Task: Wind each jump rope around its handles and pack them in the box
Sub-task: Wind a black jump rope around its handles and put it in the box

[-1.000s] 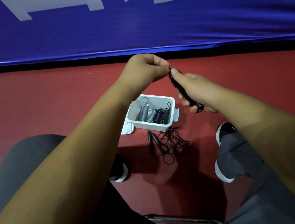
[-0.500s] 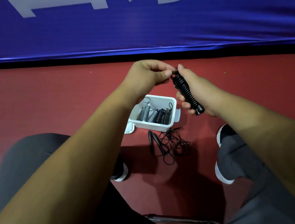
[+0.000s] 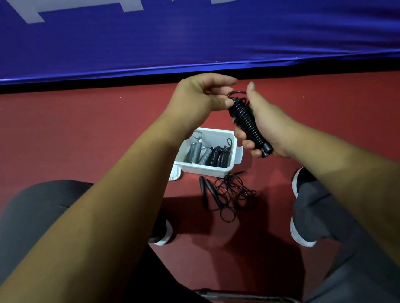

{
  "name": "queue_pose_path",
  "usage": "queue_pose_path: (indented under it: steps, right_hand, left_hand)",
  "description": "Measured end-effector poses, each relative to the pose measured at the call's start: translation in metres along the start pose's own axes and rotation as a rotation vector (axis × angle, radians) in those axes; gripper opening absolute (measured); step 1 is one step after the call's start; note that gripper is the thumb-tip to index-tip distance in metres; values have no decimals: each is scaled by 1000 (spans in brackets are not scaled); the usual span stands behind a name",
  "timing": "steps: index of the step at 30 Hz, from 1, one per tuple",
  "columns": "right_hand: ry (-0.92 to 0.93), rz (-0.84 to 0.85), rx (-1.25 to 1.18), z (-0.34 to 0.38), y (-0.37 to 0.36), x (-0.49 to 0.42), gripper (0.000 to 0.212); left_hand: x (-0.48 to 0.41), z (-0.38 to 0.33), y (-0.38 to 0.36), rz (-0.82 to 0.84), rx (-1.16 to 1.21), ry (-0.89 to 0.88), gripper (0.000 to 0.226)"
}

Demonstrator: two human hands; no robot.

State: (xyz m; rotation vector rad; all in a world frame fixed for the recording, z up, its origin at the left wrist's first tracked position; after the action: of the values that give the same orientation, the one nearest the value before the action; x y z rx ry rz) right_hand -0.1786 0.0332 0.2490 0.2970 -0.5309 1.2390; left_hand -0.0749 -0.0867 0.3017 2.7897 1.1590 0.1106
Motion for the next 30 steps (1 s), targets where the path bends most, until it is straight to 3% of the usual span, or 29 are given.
queue_pose_path:
  steps: [6,14,21,30]
  right_hand:
    - [-18,45,-15,-2,-4,2,69]
    - [-57,42,1,-6,-5,6,65]
    - [-47,46,82,-1,-1,8,57]
    - [35,-58,151,-1,4,5,58]
  left_hand:
    - [3,1,0,-17,-13,-6,35]
    - [7,9,-6,-78,-233,-81,26]
    - [11,13,-12,-17,-69,17,20]
    - [16,23,-14,-74,123,134,12]
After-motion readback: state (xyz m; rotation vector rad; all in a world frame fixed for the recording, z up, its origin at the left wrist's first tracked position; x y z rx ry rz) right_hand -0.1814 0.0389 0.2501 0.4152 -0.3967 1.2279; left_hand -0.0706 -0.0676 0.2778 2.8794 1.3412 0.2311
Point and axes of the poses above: each hand's wrist, its own x-axis away from the middle knuckle, its own y-axis out of the back of the hand, z = x × y, the point moved 7 cm from there along -x, towards the middle knuckle
